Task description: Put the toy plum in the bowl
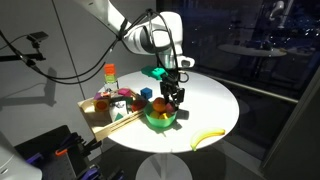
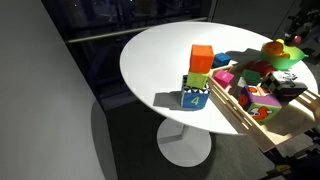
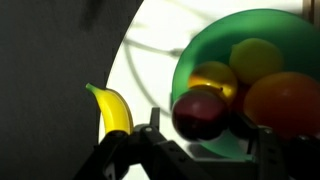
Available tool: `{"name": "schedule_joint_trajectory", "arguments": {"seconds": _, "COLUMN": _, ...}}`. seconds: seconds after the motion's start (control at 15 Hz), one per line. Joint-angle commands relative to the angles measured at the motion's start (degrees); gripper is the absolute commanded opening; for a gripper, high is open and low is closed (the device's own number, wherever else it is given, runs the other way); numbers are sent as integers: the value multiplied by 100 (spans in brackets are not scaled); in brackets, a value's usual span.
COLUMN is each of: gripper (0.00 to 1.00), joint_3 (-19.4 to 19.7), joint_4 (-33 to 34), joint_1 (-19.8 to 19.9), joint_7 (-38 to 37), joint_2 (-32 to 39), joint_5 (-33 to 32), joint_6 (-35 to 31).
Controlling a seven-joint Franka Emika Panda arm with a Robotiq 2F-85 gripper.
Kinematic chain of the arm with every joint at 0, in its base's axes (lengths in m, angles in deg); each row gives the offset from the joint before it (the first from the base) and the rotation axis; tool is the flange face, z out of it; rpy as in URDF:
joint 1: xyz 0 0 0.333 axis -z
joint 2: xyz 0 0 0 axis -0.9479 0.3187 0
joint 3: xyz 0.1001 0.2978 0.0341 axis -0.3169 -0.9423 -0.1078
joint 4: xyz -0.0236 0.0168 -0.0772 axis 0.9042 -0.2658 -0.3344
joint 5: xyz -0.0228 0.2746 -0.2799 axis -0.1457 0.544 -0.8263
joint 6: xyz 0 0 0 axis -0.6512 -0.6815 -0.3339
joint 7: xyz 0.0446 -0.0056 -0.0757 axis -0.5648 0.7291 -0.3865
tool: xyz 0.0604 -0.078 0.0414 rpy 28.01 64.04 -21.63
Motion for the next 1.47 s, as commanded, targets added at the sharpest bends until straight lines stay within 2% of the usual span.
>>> {"name": "schedule_joint_trajectory", "arguments": {"seconds": 0.0, "gripper": 99, "joint_3": -2, "joint_4": -453, "joint_1": -37, "joint_7": 61, "joint_2": -393, "joint_5": -332, "joint_6": -163}}
{"name": "schedule_joint_trajectory", "arguments": {"seconds": 0.33, "gripper": 100, "joint_3": -32, "joint_4": -588, "joint_1": -16, "joint_7": 188, "joint_2": -699, "joint_5": -298, "joint_6": 141}}
{"name": "schedule_joint_trajectory", "arguments": {"seconds": 0.8, "gripper": 100, "joint_3": -134, "joint_4": -523, "joint_1": -36, "joint_7": 308, "joint_2": -1159, "joint_5": -234, "joint_6": 1077}}
{"name": "schedule_joint_trajectory", "arguments": {"seconds": 1.4, "gripper": 100, "joint_3": -419, "joint_4": -894, "joint_1": -158, "joint_7": 561, "joint_2": -2117, "joint_5": -209, "joint_6": 1758}}
